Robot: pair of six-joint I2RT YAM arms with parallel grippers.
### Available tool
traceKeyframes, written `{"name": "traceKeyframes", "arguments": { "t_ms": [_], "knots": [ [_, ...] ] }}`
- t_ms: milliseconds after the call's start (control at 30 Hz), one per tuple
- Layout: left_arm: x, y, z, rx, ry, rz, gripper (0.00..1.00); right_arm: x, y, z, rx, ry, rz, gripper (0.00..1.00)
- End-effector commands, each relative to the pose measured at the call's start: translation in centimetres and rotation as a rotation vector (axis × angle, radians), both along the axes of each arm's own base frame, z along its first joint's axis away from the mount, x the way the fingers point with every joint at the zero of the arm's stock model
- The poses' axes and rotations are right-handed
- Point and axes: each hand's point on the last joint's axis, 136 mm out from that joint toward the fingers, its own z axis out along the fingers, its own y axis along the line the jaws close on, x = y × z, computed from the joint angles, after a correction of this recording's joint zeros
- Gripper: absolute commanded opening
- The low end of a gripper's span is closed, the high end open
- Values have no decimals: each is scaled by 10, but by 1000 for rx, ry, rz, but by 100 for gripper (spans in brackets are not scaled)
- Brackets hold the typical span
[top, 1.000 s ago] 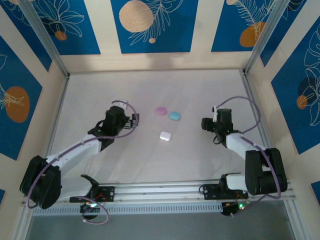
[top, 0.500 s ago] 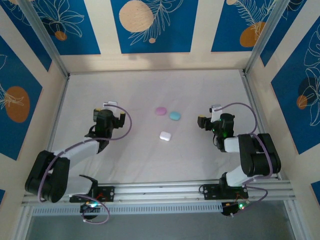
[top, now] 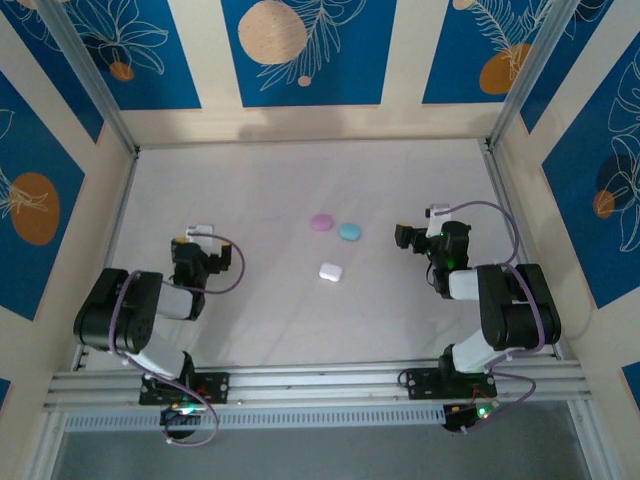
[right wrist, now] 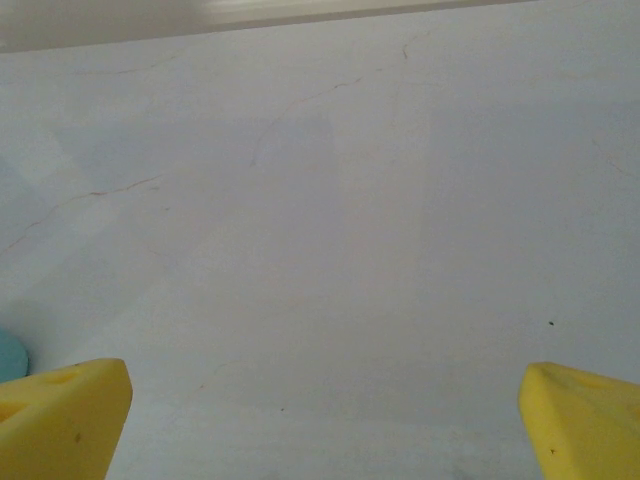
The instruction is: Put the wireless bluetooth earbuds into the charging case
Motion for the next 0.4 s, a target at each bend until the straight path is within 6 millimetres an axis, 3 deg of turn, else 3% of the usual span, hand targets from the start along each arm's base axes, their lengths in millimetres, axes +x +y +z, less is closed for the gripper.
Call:
{"name": "traceKeyframes", "arguments": {
  "t_ms": [0,67,367],
  "knots": [
    [18,-5,37,-105,-144,-30,100,6,-4,11,-5,-37,-26,99],
    [28,10,33,-101,-88,62,100,6,-4,11,-4,-36,-25,99],
    [26,8,35,-93,-105,55,100,6,-4,11,-1,-35,-23,99]
  ]
}}
